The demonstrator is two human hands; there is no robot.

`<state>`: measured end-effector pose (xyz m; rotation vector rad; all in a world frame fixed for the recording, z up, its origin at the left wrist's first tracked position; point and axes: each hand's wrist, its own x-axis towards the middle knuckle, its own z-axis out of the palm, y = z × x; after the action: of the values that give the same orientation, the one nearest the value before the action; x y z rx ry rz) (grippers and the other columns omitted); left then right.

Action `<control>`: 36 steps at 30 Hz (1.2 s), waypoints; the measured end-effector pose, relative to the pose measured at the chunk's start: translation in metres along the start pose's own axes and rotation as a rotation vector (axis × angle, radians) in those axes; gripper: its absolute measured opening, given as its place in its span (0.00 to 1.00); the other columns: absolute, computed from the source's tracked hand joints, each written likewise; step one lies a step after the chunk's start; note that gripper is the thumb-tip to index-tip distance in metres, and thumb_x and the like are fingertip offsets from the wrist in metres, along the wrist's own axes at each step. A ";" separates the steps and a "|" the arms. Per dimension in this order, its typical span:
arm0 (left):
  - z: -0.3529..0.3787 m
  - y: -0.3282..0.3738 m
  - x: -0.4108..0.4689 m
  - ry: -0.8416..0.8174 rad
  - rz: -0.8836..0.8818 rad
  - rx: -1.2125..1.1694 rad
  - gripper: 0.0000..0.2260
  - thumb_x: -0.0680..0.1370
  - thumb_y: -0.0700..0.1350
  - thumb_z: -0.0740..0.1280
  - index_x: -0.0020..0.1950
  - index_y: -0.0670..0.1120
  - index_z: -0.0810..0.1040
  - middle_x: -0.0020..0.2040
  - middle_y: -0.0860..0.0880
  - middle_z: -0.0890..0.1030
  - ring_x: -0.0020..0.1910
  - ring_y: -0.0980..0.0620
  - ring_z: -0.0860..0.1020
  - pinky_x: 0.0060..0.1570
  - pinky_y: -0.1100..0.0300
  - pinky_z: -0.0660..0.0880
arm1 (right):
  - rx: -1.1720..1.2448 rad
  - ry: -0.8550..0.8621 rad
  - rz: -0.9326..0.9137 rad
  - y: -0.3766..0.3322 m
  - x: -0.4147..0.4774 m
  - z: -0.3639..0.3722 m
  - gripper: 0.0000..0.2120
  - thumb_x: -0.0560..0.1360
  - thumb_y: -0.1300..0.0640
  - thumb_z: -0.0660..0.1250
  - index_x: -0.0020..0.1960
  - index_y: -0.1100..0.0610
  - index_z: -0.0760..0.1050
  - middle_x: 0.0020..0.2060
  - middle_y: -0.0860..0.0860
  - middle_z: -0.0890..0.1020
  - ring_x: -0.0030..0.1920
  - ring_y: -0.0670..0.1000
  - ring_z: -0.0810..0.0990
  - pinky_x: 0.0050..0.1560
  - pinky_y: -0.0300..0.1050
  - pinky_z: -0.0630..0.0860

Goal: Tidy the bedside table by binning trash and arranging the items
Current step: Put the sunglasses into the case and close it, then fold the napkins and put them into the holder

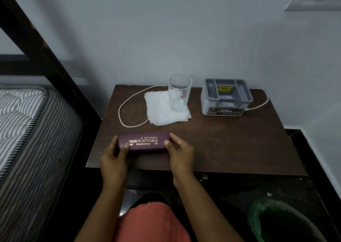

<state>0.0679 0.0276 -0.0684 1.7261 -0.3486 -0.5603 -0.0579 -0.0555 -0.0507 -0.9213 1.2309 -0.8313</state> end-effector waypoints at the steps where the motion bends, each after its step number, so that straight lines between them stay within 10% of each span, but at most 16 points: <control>1: -0.003 -0.002 0.002 0.024 0.011 0.053 0.24 0.76 0.42 0.68 0.71 0.43 0.67 0.66 0.44 0.75 0.64 0.49 0.74 0.68 0.48 0.68 | -0.030 -0.002 -0.025 0.003 0.000 0.006 0.18 0.72 0.67 0.69 0.61 0.61 0.76 0.52 0.53 0.83 0.51 0.48 0.81 0.59 0.42 0.75; 15: 0.005 0.026 -0.002 0.147 0.194 0.260 0.24 0.77 0.45 0.66 0.72 0.45 0.66 0.71 0.45 0.69 0.70 0.49 0.68 0.71 0.51 0.62 | -0.231 0.057 -0.221 0.000 0.011 0.002 0.23 0.69 0.60 0.73 0.64 0.58 0.74 0.57 0.53 0.80 0.50 0.45 0.78 0.49 0.30 0.71; 27: 0.142 0.085 0.047 -0.437 0.175 0.251 0.40 0.65 0.54 0.74 0.73 0.45 0.62 0.71 0.45 0.70 0.70 0.48 0.68 0.69 0.49 0.66 | -0.430 -0.121 -0.232 -0.065 0.109 -0.013 0.41 0.70 0.64 0.71 0.76 0.57 0.52 0.75 0.55 0.60 0.74 0.54 0.61 0.72 0.52 0.62; 36: 0.171 0.069 0.066 -0.316 0.203 0.268 0.31 0.66 0.48 0.76 0.65 0.42 0.70 0.62 0.44 0.78 0.61 0.46 0.76 0.63 0.50 0.72 | -0.455 -0.129 -0.394 -0.060 0.136 -0.008 0.22 0.69 0.67 0.69 0.61 0.56 0.72 0.56 0.53 0.80 0.55 0.51 0.78 0.58 0.49 0.76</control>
<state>0.0353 -0.1632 -0.0395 1.8291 -0.8458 -0.6596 -0.0475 -0.2036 -0.0512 -1.5988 1.1621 -0.7921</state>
